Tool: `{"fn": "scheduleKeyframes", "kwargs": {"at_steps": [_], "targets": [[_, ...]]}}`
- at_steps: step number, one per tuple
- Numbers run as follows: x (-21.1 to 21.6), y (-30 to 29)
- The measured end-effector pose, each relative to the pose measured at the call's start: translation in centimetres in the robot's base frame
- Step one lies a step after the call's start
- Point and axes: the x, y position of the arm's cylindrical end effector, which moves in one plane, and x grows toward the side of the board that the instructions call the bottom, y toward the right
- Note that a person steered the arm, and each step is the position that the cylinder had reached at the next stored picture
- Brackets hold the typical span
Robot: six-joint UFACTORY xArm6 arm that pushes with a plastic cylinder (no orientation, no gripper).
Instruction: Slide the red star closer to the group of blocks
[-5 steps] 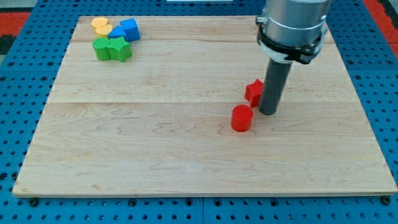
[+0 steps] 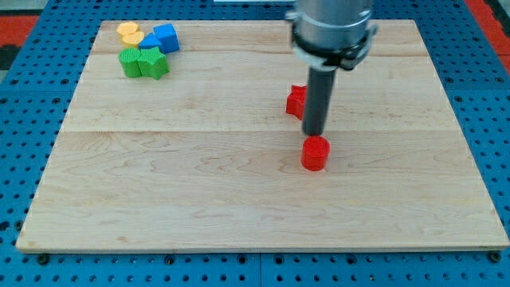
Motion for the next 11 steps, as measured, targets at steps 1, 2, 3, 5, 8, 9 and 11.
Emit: {"fn": "scheduleKeyframes", "kwargs": {"at_steps": [1,2,3,5,8,9,11], "targets": [[-3.7,-5.1],[-7.7,-16.5],[-9.0,-18.5],[-2.5,-6.0],[-12.9,-19.8],[-11.6,-14.0],[-15.1,-6.8]]}}
